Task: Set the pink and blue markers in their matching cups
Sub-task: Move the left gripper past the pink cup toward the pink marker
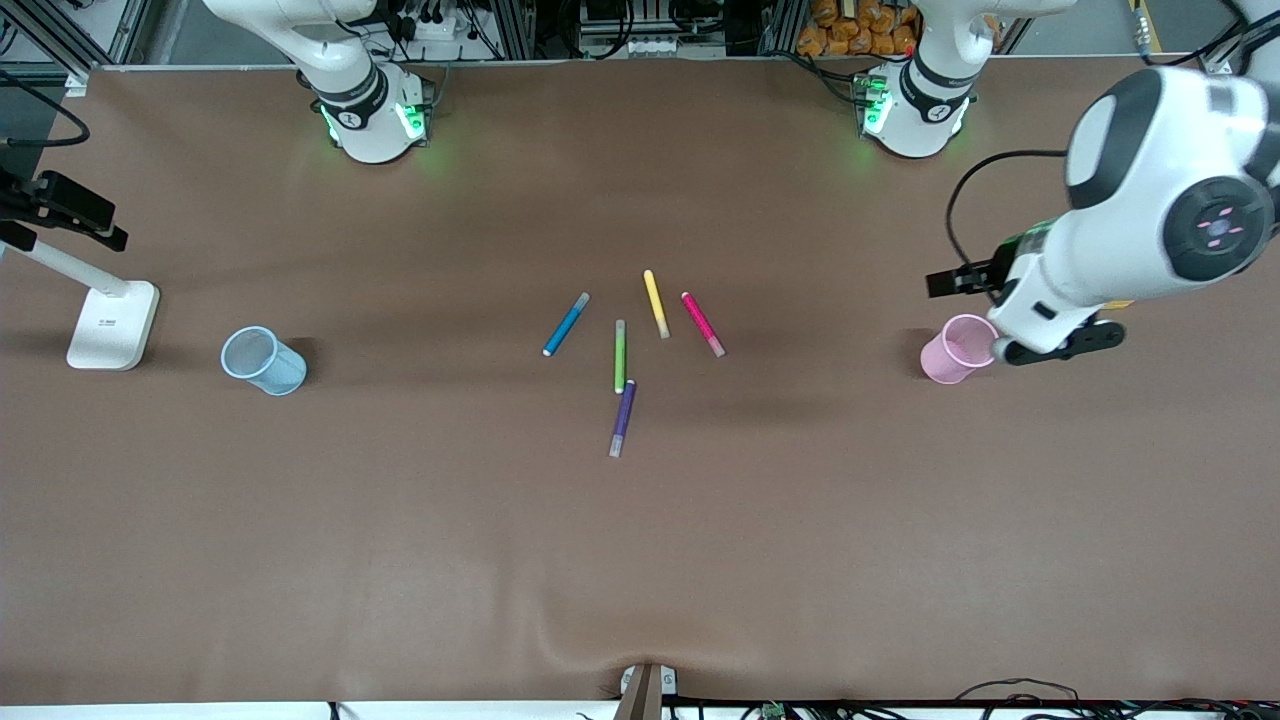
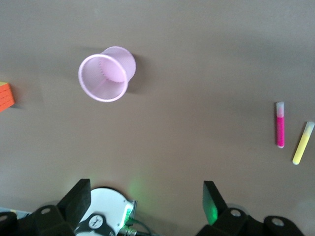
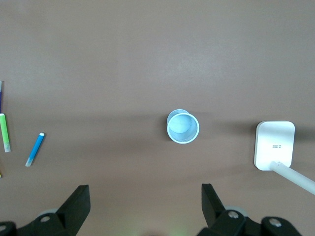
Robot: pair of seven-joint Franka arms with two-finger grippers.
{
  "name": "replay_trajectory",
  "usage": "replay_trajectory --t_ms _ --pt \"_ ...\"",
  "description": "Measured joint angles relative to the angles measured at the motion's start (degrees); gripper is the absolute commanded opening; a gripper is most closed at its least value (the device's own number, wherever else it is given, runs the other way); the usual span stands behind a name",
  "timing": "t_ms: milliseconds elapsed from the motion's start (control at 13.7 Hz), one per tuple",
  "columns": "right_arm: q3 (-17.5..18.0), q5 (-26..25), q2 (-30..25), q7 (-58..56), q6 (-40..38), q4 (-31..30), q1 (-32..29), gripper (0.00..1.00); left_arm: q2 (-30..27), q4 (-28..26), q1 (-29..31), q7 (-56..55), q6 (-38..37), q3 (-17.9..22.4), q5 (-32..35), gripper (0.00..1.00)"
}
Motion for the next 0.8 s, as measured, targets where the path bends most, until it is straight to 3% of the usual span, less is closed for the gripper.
replay_trajectory --t_ms 365,802 --pt "0.0 0.0 0.1 0.0 0.0 0.0 -0.1 1.0 0.8 -8.3 -0.2 -6.0 10.6 -1.8 0.0 1.0" --pt "-0.1 0.0 0.3 0.0 0.0 0.0 -0.2 1.0 2.5 -9.4 -0.9 -15.1 11.8 -4.4 -4.0 1.0"
